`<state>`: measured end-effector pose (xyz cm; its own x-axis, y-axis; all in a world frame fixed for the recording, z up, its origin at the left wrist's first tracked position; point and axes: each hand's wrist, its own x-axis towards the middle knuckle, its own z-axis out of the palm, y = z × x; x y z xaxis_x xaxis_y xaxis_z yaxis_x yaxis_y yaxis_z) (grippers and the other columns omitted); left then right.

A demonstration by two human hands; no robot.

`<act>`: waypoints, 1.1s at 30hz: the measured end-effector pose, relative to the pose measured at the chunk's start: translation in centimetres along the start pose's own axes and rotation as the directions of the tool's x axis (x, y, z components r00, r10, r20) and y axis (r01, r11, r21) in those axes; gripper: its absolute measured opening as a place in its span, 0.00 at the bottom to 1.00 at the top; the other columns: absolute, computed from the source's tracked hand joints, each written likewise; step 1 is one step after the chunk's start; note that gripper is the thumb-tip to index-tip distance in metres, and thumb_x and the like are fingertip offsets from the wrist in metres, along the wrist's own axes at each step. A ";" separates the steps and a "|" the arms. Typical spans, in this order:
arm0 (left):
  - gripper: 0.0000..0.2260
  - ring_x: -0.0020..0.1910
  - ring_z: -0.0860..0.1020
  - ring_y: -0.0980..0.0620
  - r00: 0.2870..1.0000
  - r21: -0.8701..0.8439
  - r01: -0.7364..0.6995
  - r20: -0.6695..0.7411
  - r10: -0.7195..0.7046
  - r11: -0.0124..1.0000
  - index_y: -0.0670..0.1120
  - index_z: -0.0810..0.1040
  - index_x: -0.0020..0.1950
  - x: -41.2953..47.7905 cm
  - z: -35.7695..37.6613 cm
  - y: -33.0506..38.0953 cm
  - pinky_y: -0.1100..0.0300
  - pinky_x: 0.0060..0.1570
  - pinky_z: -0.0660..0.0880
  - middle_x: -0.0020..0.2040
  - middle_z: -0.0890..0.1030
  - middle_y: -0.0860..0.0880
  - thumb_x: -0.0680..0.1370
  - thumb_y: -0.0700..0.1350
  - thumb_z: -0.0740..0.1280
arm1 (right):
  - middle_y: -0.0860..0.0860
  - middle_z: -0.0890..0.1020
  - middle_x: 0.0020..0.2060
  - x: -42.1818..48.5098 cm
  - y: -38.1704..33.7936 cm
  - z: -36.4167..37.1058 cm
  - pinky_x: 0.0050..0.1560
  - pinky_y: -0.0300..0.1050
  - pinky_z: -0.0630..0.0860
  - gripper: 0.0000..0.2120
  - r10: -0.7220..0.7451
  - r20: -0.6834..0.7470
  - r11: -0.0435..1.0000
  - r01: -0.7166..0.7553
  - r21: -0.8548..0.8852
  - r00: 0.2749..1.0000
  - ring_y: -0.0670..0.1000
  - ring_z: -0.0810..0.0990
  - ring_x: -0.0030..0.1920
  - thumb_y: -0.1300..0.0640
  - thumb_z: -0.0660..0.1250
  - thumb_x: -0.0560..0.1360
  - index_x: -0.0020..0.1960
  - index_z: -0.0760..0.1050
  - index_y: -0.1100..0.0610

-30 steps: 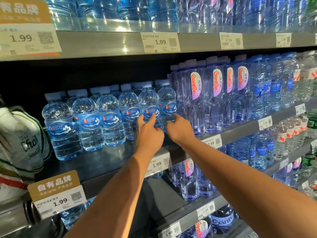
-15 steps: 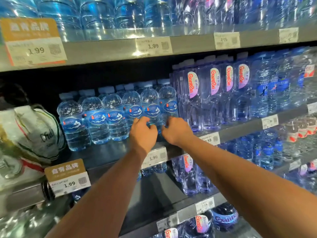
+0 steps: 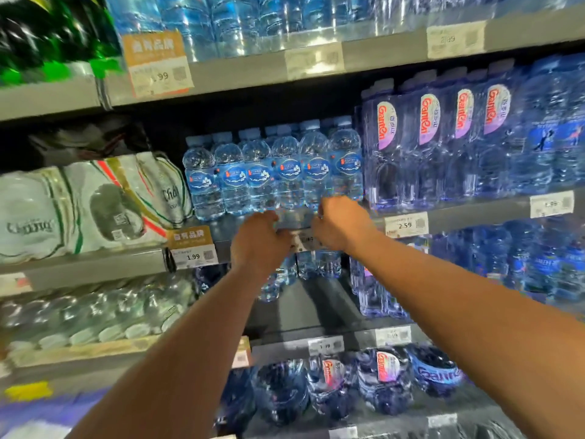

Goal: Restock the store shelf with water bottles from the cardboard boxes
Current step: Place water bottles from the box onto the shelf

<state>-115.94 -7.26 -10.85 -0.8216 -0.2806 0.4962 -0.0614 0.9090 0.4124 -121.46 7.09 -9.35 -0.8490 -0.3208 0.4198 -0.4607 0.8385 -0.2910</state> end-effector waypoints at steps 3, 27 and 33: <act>0.09 0.46 0.78 0.41 0.997 0.091 -0.025 0.071 0.019 0.996 0.46 0.79 0.51 -2.2 -1.5 -1.1 0.54 0.40 0.74 0.48 0.78 0.43 0.75 0.46 0.61 | 0.56 0.72 0.35 -1.5 -1.4 0.4 0.37 0.44 0.67 0.11 0.014 0.069 1.000 -0.014 -0.007 0.998 0.58 0.75 0.40 0.55 0.62 0.73 0.34 0.67 0.59; 0.15 0.58 0.76 0.41 0.899 0.192 -0.075 0.438 -0.018 0.979 0.47 0.75 0.61 -23.9 -1.8 -12.7 0.51 0.54 0.74 0.58 0.78 0.43 0.76 0.49 0.62 | 0.59 0.79 0.56 -24.5 -10.3 11.2 0.51 0.49 0.75 0.17 0.149 0.347 0.970 -0.069 -0.231 0.926 0.61 0.78 0.56 0.51 0.60 0.75 0.59 0.76 0.58; 0.11 0.53 0.78 0.40 0.834 0.141 -0.012 0.548 -0.068 0.990 0.48 0.78 0.54 -29.1 3.8 -14.3 0.54 0.47 0.73 0.54 0.80 0.43 0.74 0.49 0.64 | 0.59 0.79 0.57 -28.9 -7.6 16.8 0.49 0.48 0.74 0.18 0.227 0.462 0.961 -0.119 -0.250 0.857 0.60 0.78 0.57 0.51 0.62 0.75 0.59 0.76 0.59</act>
<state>-93.26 -10.91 -34.06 -0.9913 -0.1270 -0.0332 -0.1311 0.9466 0.2944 -97.77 2.55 -33.68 -0.9519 -0.2885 -0.1033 -0.2766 0.9541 -0.1152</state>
